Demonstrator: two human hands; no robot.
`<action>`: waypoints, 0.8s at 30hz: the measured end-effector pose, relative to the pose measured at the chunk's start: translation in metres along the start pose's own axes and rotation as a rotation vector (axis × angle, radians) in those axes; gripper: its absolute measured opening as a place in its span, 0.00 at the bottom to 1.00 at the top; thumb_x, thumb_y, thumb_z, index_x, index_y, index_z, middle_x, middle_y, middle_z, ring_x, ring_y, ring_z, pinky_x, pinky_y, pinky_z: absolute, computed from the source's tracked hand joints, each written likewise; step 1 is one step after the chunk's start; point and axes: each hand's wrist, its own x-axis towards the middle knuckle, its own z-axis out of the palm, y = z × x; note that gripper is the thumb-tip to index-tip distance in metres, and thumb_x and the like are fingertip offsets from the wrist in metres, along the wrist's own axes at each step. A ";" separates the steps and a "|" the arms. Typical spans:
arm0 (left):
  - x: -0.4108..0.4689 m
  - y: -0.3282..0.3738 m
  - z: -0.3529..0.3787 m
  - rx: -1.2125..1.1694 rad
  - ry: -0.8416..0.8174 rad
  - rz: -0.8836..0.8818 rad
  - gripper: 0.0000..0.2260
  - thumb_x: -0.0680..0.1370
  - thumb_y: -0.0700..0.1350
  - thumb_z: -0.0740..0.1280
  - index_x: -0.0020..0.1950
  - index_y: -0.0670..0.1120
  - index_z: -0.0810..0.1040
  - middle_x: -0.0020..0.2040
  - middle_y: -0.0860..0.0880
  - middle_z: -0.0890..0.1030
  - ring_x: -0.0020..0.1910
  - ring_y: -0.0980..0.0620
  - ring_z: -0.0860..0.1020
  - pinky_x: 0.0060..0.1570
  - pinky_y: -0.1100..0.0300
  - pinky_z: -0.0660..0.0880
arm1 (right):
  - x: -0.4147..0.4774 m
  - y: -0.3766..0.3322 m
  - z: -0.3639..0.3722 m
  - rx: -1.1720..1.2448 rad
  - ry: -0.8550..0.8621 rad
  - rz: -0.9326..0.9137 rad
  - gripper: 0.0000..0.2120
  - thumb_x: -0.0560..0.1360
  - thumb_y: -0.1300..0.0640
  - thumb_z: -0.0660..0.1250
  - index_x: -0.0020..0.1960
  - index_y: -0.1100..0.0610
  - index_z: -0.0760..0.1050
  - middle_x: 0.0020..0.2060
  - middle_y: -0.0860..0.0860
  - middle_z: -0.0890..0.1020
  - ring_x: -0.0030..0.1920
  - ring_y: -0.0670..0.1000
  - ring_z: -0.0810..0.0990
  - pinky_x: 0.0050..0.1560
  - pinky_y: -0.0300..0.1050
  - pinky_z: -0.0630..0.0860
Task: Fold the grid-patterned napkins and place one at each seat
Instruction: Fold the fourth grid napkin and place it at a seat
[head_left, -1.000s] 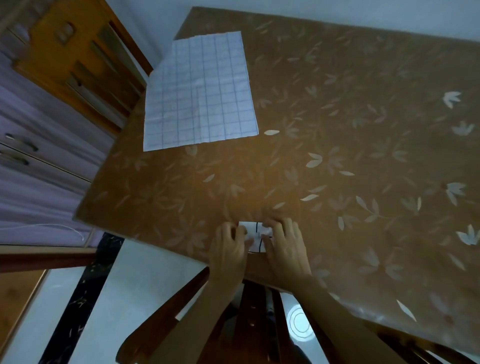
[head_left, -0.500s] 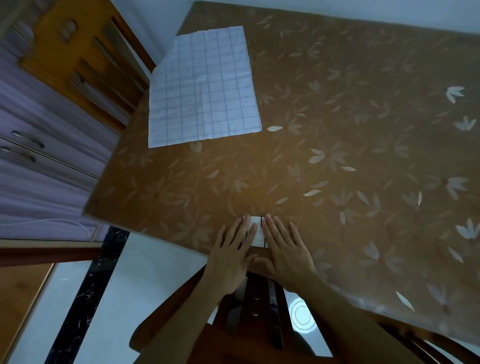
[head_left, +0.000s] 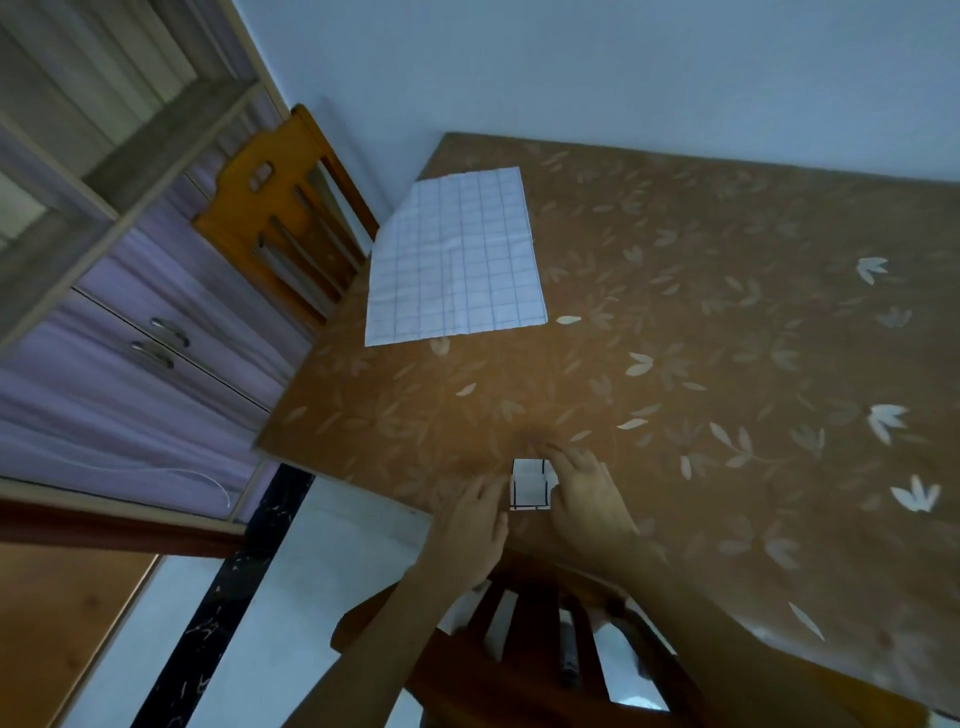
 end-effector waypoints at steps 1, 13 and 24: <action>-0.002 -0.001 -0.008 -0.019 0.011 -0.016 0.20 0.83 0.46 0.60 0.76 0.48 0.66 0.70 0.51 0.72 0.70 0.51 0.70 0.71 0.58 0.65 | 0.000 -0.008 -0.003 -0.011 -0.005 -0.003 0.25 0.73 0.66 0.61 0.70 0.59 0.72 0.68 0.55 0.76 0.67 0.58 0.74 0.65 0.51 0.69; -0.023 -0.113 -0.104 -0.133 0.025 -0.075 0.18 0.82 0.48 0.61 0.72 0.48 0.71 0.67 0.48 0.76 0.66 0.48 0.74 0.65 0.53 0.73 | 0.032 -0.131 0.007 -0.065 -0.065 -0.019 0.25 0.77 0.54 0.59 0.73 0.56 0.70 0.62 0.56 0.80 0.59 0.61 0.79 0.55 0.50 0.73; -0.044 -0.242 -0.206 -0.232 0.131 -0.090 0.18 0.81 0.46 0.65 0.70 0.48 0.73 0.65 0.47 0.78 0.64 0.48 0.77 0.63 0.54 0.74 | 0.088 -0.266 0.037 -0.054 0.058 0.006 0.20 0.79 0.53 0.63 0.70 0.55 0.73 0.64 0.54 0.80 0.61 0.56 0.80 0.61 0.49 0.76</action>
